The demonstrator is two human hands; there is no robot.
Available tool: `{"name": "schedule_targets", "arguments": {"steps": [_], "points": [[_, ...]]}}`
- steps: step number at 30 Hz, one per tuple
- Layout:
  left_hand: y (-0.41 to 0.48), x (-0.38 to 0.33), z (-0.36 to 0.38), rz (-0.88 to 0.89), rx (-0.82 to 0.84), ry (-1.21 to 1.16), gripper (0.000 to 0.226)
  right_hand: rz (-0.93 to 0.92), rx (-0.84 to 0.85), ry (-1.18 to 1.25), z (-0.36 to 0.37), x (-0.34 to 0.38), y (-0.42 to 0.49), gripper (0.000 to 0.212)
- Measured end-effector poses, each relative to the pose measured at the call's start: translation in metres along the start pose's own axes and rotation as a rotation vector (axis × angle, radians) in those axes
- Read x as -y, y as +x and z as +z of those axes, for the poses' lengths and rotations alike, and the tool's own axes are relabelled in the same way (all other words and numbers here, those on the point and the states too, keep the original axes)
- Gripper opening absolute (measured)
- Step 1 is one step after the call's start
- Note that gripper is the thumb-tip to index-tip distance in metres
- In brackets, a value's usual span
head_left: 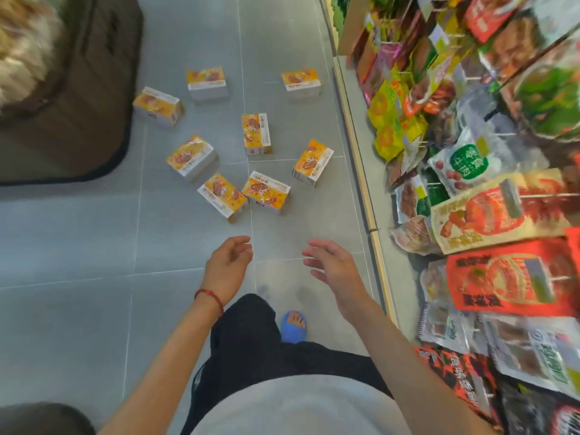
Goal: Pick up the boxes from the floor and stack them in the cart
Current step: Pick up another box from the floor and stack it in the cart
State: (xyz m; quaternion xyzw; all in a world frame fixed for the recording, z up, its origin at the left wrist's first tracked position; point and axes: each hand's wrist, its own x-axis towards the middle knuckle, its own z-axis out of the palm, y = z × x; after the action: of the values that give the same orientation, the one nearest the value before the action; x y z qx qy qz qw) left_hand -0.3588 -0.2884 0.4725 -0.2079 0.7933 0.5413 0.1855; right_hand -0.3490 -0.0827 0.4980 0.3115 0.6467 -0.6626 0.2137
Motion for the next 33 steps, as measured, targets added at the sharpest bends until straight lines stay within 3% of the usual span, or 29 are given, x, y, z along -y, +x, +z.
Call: {"name": "schedule_targets", "arguments": {"steps": [8,18,26,33], "points": [[0.182,-0.066,-0.018,-0.06,0.037,-0.052,0.022,0.076,-0.064,-0.025,0.046,0.094,0.153,0.022],[0.368,-0.118,-0.021,-0.179,0.077,-0.006,0.019,0.2,-0.182,0.021,0.083,0.168,0.311,0.014],[0.487,-0.065,0.014,-0.313,0.092,0.105,0.017,0.277,-0.154,-0.054,0.092,0.13,0.452,0.019],[0.583,0.029,0.066,-0.372,0.062,0.15,0.021,0.384,-0.155,-0.083,0.089,0.033,0.572,0.011]]}}
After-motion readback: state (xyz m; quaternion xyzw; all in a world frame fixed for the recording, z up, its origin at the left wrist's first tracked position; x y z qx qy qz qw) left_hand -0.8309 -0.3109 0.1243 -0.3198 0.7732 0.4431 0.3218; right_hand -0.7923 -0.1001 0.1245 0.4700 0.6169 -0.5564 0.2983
